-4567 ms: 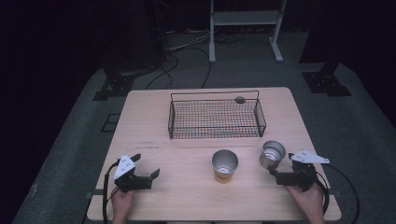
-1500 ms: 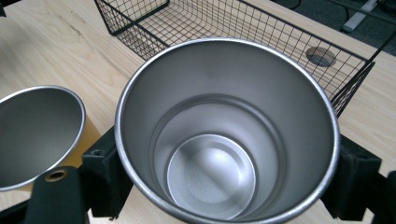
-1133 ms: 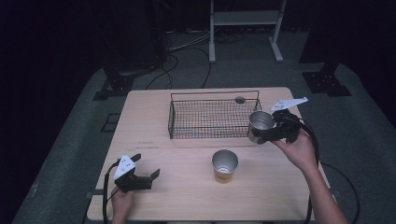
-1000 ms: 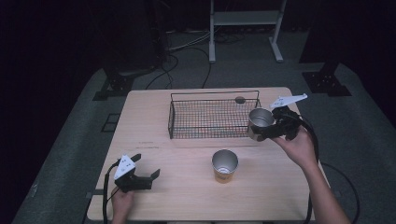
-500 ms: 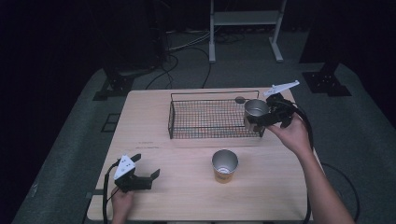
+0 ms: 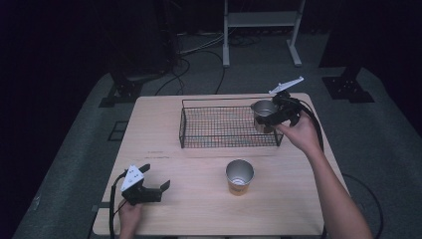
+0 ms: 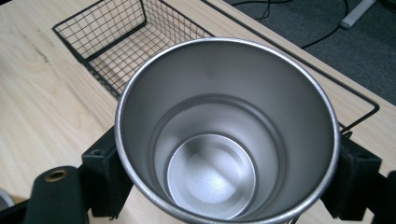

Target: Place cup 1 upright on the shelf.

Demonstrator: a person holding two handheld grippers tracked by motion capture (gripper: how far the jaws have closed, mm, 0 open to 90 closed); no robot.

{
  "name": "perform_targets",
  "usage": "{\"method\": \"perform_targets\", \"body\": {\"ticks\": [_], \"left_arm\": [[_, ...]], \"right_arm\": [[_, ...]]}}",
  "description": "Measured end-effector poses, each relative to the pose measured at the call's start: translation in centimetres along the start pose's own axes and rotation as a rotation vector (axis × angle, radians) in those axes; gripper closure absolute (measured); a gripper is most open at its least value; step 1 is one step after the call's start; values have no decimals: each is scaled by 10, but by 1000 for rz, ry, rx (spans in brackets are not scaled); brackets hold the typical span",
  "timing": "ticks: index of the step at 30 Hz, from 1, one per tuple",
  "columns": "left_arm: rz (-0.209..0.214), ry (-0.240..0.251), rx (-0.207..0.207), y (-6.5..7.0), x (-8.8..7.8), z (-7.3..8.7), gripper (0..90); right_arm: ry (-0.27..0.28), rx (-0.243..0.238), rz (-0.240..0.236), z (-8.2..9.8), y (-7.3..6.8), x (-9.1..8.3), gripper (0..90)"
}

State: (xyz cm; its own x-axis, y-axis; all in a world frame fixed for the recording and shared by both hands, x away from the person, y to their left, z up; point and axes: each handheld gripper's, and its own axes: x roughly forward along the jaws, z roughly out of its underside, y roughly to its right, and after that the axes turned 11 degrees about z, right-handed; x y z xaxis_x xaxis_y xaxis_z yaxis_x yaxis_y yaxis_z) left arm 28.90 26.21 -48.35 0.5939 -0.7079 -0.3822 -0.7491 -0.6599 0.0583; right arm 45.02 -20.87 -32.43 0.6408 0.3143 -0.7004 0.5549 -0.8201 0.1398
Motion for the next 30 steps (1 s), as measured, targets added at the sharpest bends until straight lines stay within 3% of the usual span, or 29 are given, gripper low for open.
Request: {"method": "perform_targets", "body": {"ticks": [20,30], "left_arm": [[3,2,-1,0,0,0,0],[3,-1,1,0,-1,0,0]], "right_arm": [[-32,17,11,-34,8,26,176],[-47,41,7,-40,9,50,175]]}}
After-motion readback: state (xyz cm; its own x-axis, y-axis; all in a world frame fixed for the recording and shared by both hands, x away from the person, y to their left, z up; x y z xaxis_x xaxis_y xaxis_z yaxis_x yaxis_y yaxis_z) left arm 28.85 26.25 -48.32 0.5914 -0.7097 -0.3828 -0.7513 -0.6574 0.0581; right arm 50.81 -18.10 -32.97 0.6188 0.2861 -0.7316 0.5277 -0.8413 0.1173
